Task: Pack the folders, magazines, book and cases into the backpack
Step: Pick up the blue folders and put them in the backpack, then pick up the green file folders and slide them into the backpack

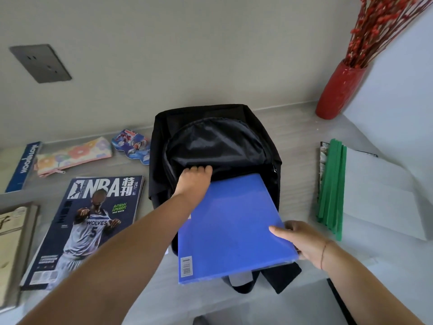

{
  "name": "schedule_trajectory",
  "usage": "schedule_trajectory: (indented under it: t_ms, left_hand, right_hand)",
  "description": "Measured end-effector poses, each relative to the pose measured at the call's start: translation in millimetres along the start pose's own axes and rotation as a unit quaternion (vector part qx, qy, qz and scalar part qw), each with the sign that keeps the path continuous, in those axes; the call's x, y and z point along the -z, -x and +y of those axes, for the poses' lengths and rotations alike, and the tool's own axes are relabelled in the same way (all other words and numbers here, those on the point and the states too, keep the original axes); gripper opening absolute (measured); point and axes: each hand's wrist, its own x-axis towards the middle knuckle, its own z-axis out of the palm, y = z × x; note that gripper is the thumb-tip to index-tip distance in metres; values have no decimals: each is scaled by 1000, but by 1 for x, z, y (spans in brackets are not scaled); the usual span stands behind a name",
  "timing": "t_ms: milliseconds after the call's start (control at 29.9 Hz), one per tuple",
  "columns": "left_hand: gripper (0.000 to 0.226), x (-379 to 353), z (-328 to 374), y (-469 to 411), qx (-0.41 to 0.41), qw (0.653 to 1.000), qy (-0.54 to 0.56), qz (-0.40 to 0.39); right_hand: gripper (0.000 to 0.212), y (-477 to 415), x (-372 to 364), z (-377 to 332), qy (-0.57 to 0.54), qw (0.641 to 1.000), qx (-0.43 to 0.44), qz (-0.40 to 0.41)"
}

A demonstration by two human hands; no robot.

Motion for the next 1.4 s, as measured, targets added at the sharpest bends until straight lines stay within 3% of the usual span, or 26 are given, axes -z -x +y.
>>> schedule_trajectory:
  t_ms: [67, 234, 468, 535, 736, 836, 903, 970, 1037, 1137, 1271, 1404]
  left_hand:
    - [32, 2, 10, -6, -26, 1000, 0, 10]
    - [42, 2, 19, -15, -41, 999, 18, -9]
    - [45, 16, 11, -13, -77, 995, 63, 18]
    - [46, 17, 9, -12, -75, 995, 69, 15]
    - [45, 11, 4, -13, -71, 993, 88, 15]
    - [39, 1, 6, -8, -44, 992, 118, -8]
    - [30, -6, 9, -5, -17, 992, 125, -13]
    - [27, -11, 12, -1, -1, 991, 133, -10]
    - [28, -8, 19, 5, 5, 986, 167, 5]
    - [24, 12, 46, 10, 7, 957, 291, 10]
    - [10, 53, 91, -11, 56, 844, 529, -69]
    - [7, 80, 156, -42, 22, 808, 583, -79]
  right_hand:
    - [30, 3, -5, 3, -10, 1000, -19, 14]
    - [28, -13, -12, -21, -157, 983, -57, 76]
    - [56, -63, -32, -81, -181, 973, -38, 137]
    - [54, -77, -40, -93, -176, 970, -26, 163]
    - [35, -93, -53, -93, -101, 966, -14, 237]
    - [31, -93, -53, -90, -40, 975, 7, 219]
    - [25, -87, -50, -90, 83, 978, 30, 189]
    - [32, -77, -47, -85, 239, 951, 73, 184]
    - [44, -66, -38, -74, 289, 922, 135, 219]
    - [40, -46, -6, -61, 238, 918, 173, 264]
    - [40, -37, 48, -61, 214, 923, 137, 290]
    - [47, -44, 120, -41, 196, 913, 55, 354]
